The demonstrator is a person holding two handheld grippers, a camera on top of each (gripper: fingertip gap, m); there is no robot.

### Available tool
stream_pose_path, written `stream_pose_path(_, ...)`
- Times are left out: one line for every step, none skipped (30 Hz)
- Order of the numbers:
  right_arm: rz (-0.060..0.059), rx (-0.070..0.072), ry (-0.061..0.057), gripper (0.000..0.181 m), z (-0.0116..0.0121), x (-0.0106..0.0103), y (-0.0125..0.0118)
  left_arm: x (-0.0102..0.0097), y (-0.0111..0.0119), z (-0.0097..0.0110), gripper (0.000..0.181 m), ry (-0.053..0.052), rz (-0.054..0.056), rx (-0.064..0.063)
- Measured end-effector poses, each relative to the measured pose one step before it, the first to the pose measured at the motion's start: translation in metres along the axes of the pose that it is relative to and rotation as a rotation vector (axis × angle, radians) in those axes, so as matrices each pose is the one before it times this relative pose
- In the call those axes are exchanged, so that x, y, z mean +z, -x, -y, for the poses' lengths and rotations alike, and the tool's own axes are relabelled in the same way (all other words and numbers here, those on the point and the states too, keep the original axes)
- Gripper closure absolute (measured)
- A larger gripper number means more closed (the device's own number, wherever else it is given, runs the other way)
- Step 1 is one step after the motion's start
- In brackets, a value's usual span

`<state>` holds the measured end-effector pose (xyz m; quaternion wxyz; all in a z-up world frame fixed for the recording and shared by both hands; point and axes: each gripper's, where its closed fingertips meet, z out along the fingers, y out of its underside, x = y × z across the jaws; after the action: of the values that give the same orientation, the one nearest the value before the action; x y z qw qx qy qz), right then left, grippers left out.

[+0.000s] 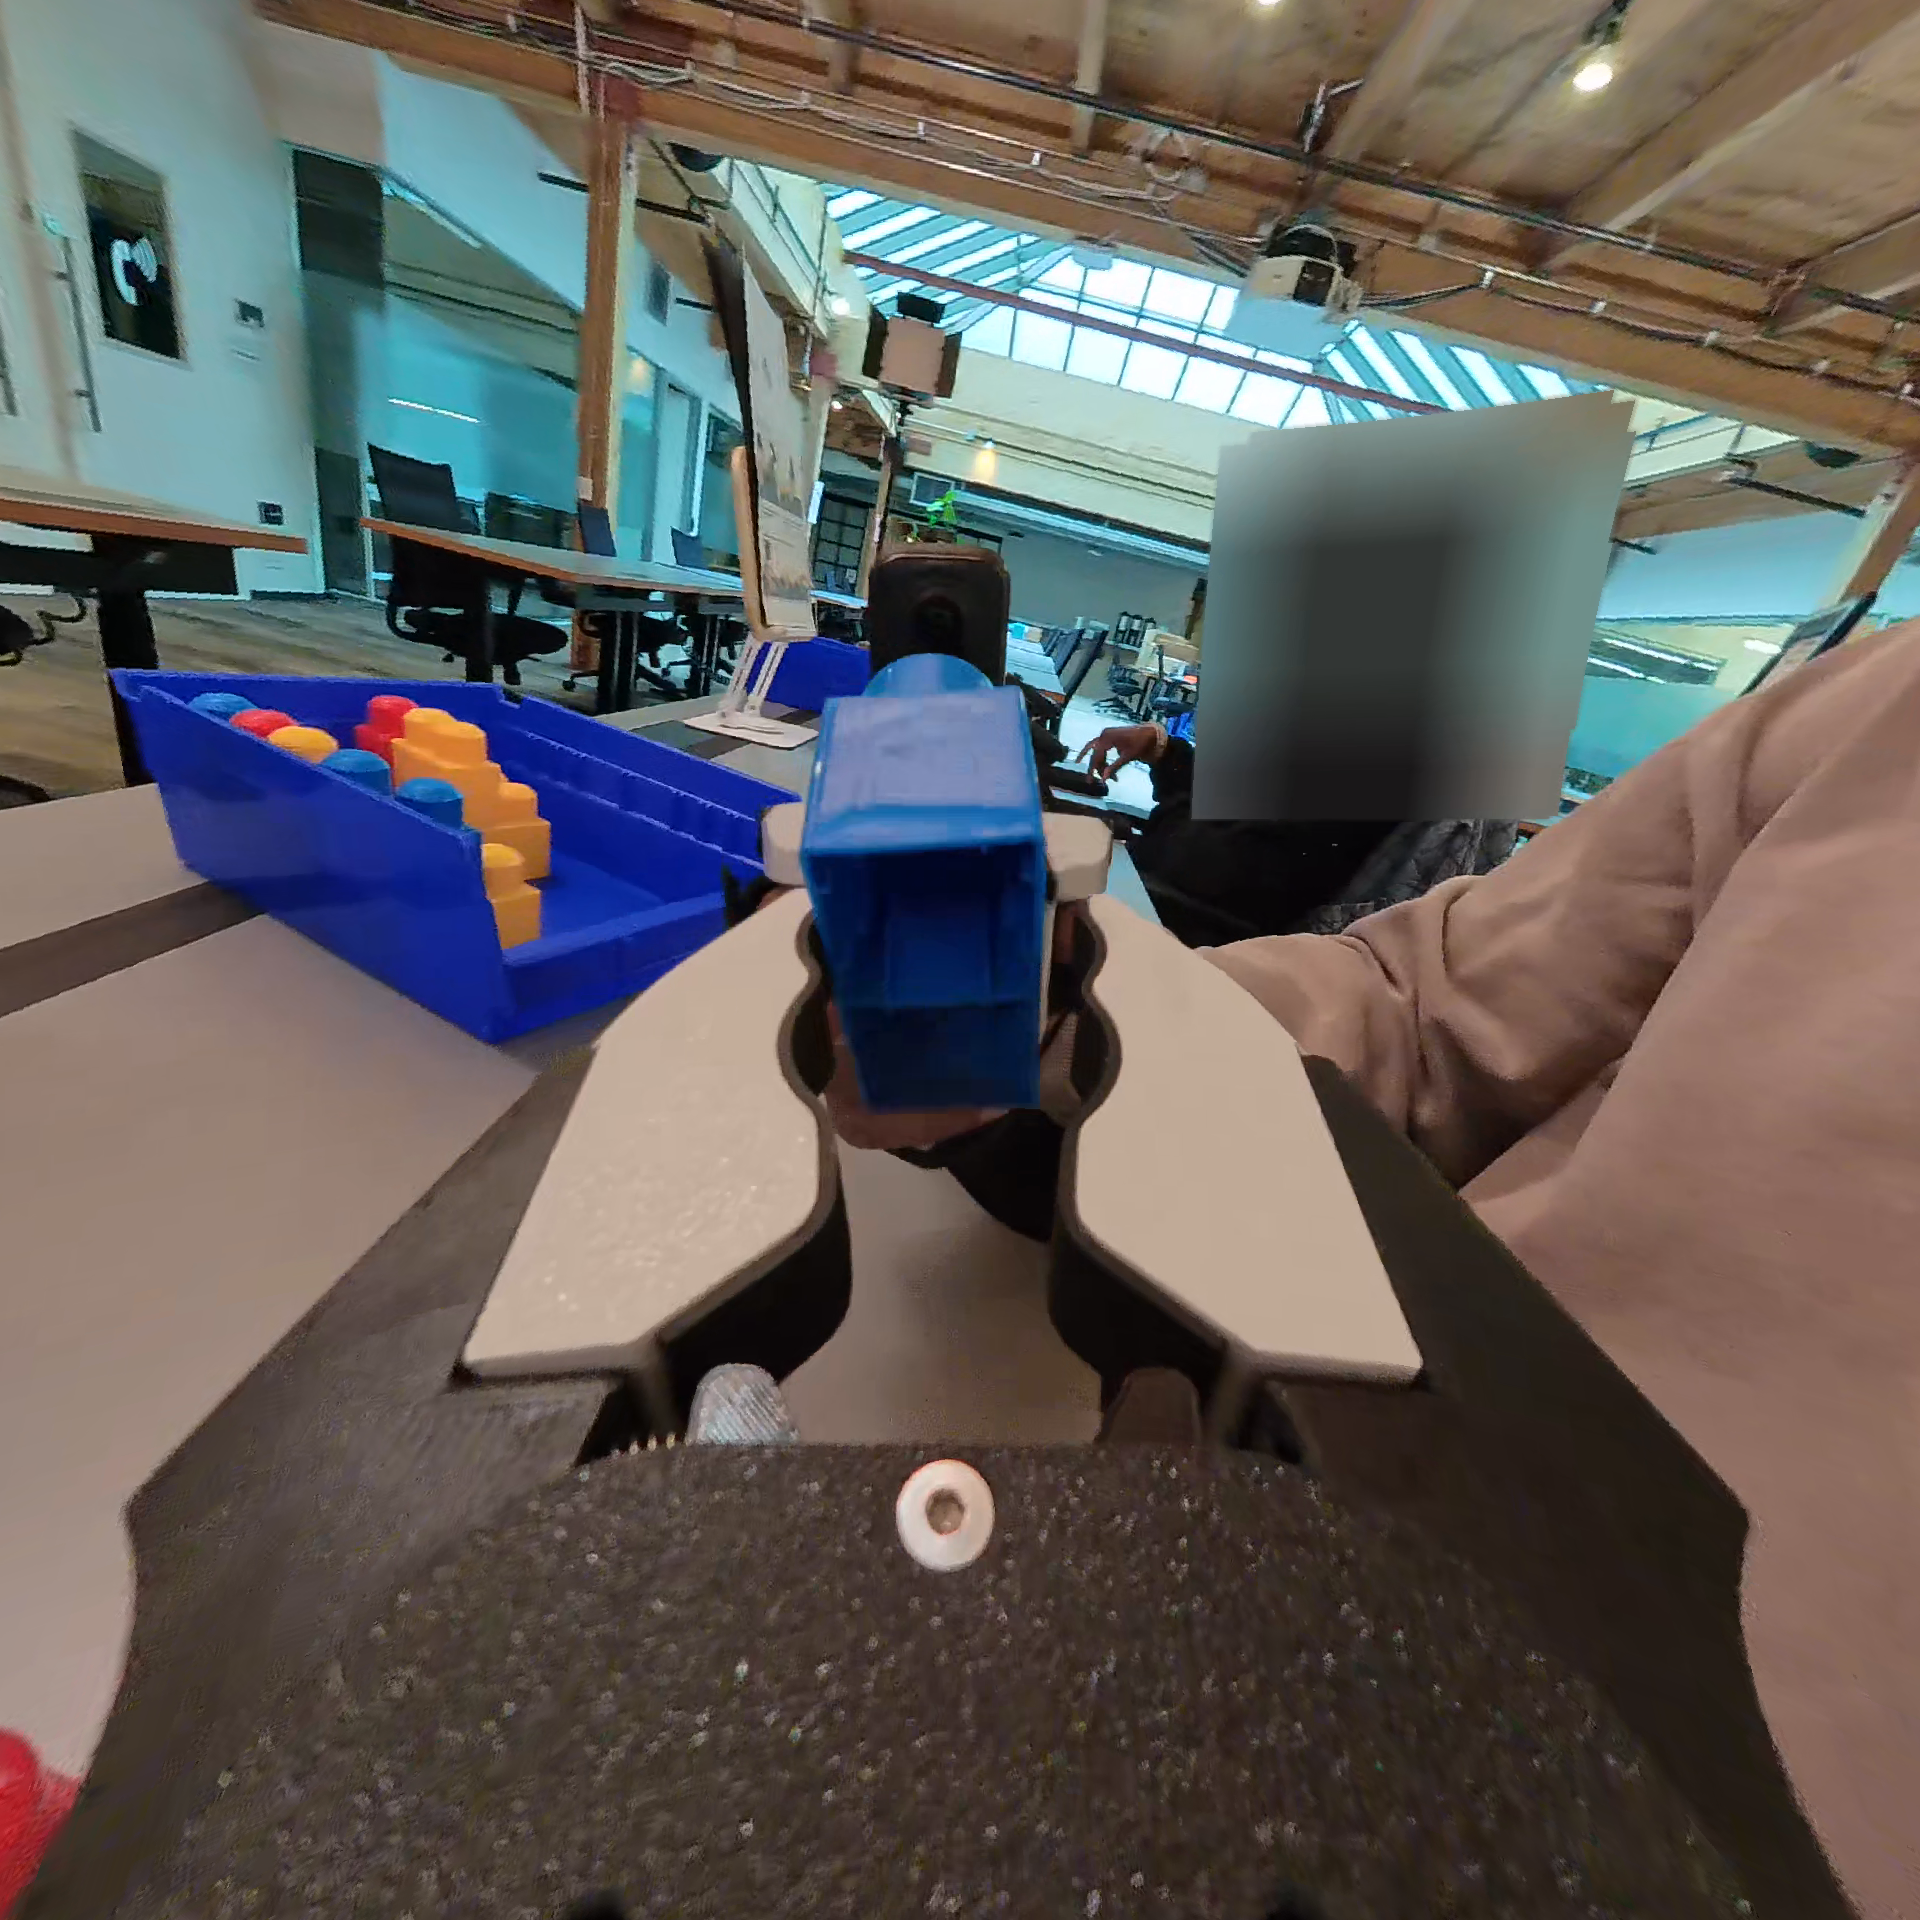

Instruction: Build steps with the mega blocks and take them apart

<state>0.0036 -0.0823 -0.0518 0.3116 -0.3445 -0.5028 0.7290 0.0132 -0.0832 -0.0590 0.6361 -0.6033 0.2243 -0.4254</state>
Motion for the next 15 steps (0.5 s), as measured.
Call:
stream_pose_path(0.0121,-0.0051,0.0061,0.147,-0.00103,0.00191,0.00234,0.00201,-0.00139,0.00000,0.140,0.0038,-0.0094,0.0058)
stream_pose_path(0.0088,0.0038,-0.0089,0.147,0.00163,0.00083,0.00144,0.00091,-0.00004,0.00059,0.144,0.0026,-0.0029,0.0066)
stream_pose_path(0.0052,0.0038,-0.0079,0.147,0.00166,-0.00003,0.00070,0.00025,0.00027,0.00041,0.144,0.0032,-0.0031,0.0050)
stream_pose_path(-0.0023,-0.0087,0.0061,0.147,-0.00020,-0.00006,-0.00018,-0.00025,0.00018,-0.00078,0.144,0.0100,-0.0061,0.0019)
stream_pose_path(-0.0045,-0.0110,0.0174,0.147,-0.00157,-0.00025,-0.00030,-0.00086,0.00028,-0.00159,0.144,0.0137,-0.0043,0.0047)
stream_pose_path(-0.0042,-0.0076,0.0262,0.147,-0.00231,-0.00009,-0.00033,-0.00180,0.00041,-0.00121,0.144,0.0090,-0.0019,0.0101)
stream_pose_path(-0.0022,-0.0037,0.0290,0.148,-0.00172,-0.00048,-0.00064,-0.00358,0.00080,0.00055,0.144,-0.0003,0.0005,0.0096)
stream_pose_path(-0.0139,-0.0048,0.0231,0.147,0.00054,-0.00157,-0.00291,-0.00574,0.00221,0.00275,0.144,-0.0070,0.0065,0.0092)
stream_pose_path(-0.0209,-0.0068,0.0165,0.146,0.00269,-0.00269,-0.00472,-0.00787,0.00490,0.00432,0.144,-0.0099,0.0206,0.0134)
stream_pose_path(-0.0249,-0.0084,0.0220,0.143,0.00248,-0.00256,-0.00602,-0.00955,0.00754,0.00573,0.144,-0.0128,0.0346,0.0197)
stream_pose_path(-0.0399,-0.0091,0.0403,0.142,-0.00024,-0.00141,-0.00868,-0.01050,0.00900,0.00614,0.144,-0.0125,0.0418,0.0246)
stream_pose_path(-0.0571,-0.0086,0.0663,0.142,-0.00458,0.00080,-0.01187,-0.01067,0.00985,0.00576,0.144,-0.0090,0.0440,0.0276)
stream_pose_path(-0.0483,-0.0157,0.0840,0.141,-0.00810,0.00329,-0.01114,-0.01035,0.01030,0.00475,0.144,-0.0069,0.0433,0.0270)
stream_pose_path(-0.0389,-0.0155,0.0809,0.141,-0.00906,0.00596,-0.00967,-0.00964,0.01045,0.00364,0.144,-0.0055,0.0412,0.0190)
stream_pose_path(-0.0267,-0.0089,0.0709,0.140,-0.00853,0.00836,-0.00774,-0.00867,0.00950,0.00229,0.144,-0.0030,0.0342,0.0104)
